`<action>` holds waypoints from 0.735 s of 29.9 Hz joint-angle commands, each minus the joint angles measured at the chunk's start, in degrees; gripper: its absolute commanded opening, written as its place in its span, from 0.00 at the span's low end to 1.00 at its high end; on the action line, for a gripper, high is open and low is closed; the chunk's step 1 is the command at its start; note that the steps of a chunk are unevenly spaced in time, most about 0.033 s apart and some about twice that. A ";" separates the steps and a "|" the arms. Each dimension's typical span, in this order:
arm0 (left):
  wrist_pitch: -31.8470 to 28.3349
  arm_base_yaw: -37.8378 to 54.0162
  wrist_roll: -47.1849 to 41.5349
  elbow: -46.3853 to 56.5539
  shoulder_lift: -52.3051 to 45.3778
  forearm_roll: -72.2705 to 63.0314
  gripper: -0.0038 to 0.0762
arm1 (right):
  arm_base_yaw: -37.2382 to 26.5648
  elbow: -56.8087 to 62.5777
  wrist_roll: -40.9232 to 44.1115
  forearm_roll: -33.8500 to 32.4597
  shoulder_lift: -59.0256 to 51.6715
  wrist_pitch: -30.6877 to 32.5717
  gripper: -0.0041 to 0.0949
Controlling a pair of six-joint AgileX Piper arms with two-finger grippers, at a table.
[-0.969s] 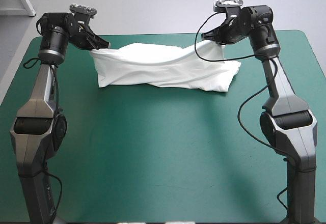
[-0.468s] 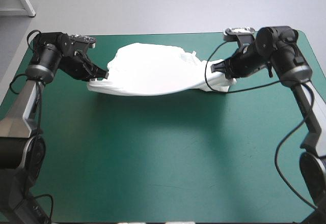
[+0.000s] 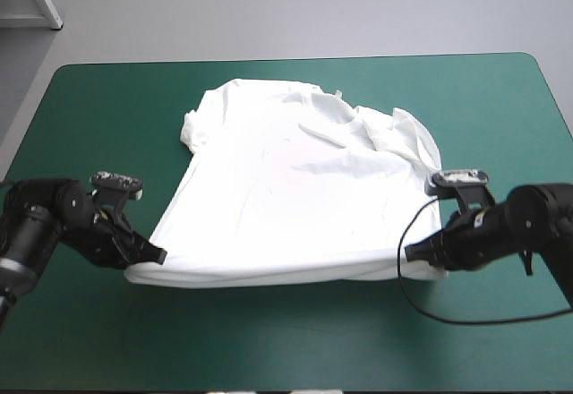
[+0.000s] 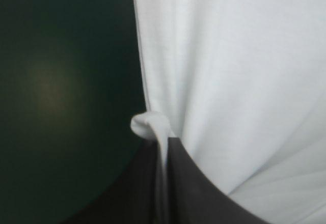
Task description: Fold the cloth
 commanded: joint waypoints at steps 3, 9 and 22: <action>3.09 0.01 -1.46 7.96 -8.45 0.45 0.07 | -0.13 8.99 0.01 0.66 -9.11 -1.38 0.03; 3.09 0.01 -1.89 10.15 -12.89 0.45 0.07 | -0.13 14.49 -0.23 4.24 -13.49 -1.38 0.03; 3.09 0.01 0.98 10.15 -15.16 1.91 0.11 | -0.13 20.89 -3.31 6.60 -17.79 -1.50 0.15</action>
